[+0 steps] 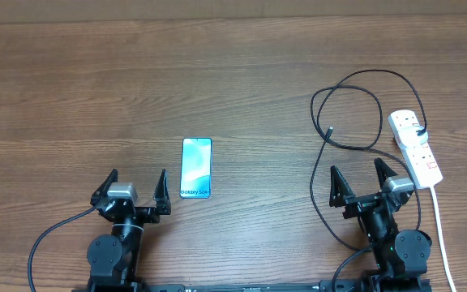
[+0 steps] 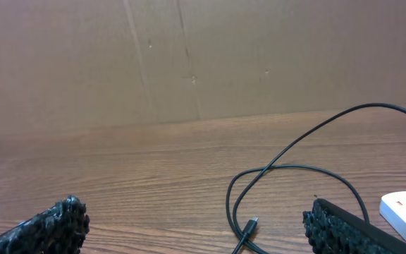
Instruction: Plug charger to phone and switch on socket
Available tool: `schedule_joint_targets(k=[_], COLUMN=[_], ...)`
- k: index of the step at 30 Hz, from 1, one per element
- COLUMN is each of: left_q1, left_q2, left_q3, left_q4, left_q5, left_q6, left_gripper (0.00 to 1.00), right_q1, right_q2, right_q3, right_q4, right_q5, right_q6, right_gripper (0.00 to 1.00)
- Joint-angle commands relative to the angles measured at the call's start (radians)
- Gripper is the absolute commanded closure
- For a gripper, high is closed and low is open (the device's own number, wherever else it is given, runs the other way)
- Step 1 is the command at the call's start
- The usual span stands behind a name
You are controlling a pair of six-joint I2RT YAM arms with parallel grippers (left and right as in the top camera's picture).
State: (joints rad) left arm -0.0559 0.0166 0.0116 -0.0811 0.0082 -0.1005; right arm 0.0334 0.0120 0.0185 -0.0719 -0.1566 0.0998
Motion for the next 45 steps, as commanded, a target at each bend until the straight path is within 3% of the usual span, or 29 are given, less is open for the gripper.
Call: schedule_joint_targets(k=[1, 19, 23, 39, 45], left_q1=[0.011, 0.011, 0.011, 0.011, 0.01], left_q2=[-0.008, -0.008, -0.008, -0.008, -0.006], left_q3=[-0.007, -0.007, -0.007, -0.007, -0.006], left_q4=[0.004, 0.004, 0.01, 0.01, 0.003], left_q5=[0.008, 0.003, -0.071, -0.063, 0.014], left_q6=[0.011, 0.012, 0.012, 0.011, -0.011], left_gripper=[0.01, 0.0, 0.0, 0.0, 0.0], right_q1=[0.005, 0.005, 0.005, 0.005, 0.005], right_q2=[-0.008, -0.008, -0.008, -0.008, -0.008], right_q3=[-0.011, -0.011, -0.011, -0.011, -0.011], right_q4=[0.003, 0.003, 0.003, 0.003, 0.003], right_q5=[0.006, 0.006, 0.006, 0.006, 0.006], right_q6=[-0.008, -0.008, -0.008, -0.008, -0.008], right_gripper=[0.0, 0.0, 0.0, 0.0, 0.0])
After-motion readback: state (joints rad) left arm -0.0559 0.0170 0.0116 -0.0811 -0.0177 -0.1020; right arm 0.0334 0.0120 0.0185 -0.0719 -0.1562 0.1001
